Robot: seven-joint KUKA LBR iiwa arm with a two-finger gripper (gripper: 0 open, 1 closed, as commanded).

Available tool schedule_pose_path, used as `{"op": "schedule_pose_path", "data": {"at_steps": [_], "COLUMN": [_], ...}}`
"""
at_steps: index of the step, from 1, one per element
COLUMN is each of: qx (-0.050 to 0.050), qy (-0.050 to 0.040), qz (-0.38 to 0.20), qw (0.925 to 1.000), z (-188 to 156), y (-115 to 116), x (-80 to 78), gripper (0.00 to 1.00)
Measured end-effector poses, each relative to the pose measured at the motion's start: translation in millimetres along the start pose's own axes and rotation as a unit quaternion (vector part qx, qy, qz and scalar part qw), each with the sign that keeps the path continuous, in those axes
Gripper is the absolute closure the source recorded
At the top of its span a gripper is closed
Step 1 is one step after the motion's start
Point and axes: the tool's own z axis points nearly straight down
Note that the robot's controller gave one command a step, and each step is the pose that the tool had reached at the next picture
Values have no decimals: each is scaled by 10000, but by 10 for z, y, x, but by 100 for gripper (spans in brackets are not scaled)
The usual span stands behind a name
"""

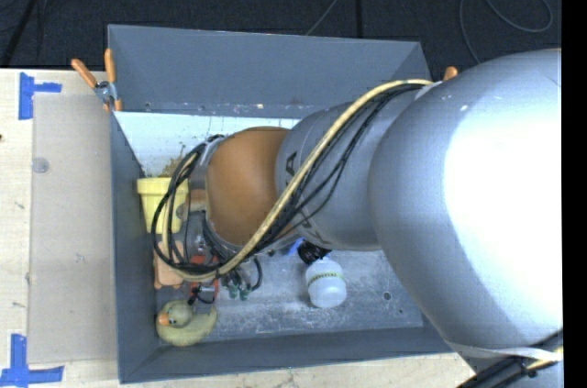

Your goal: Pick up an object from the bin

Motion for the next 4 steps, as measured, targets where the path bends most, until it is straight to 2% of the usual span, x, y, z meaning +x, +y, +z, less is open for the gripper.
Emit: {"op": "schedule_pose_path", "data": {"at_steps": [1, 2, 3, 4], "qx": [0, 35, 8, 31], "qy": [0, 78, 17, 60], "qz": [3, -30, -149, -23], "qw": [10000, 10000, 9999, 10000], "z": [0, -293, -724, -1198], "y": [0, 0, -13, -23], "x": [0, 52, -66, -41], "gripper": [100, 100, 100, 100]}}
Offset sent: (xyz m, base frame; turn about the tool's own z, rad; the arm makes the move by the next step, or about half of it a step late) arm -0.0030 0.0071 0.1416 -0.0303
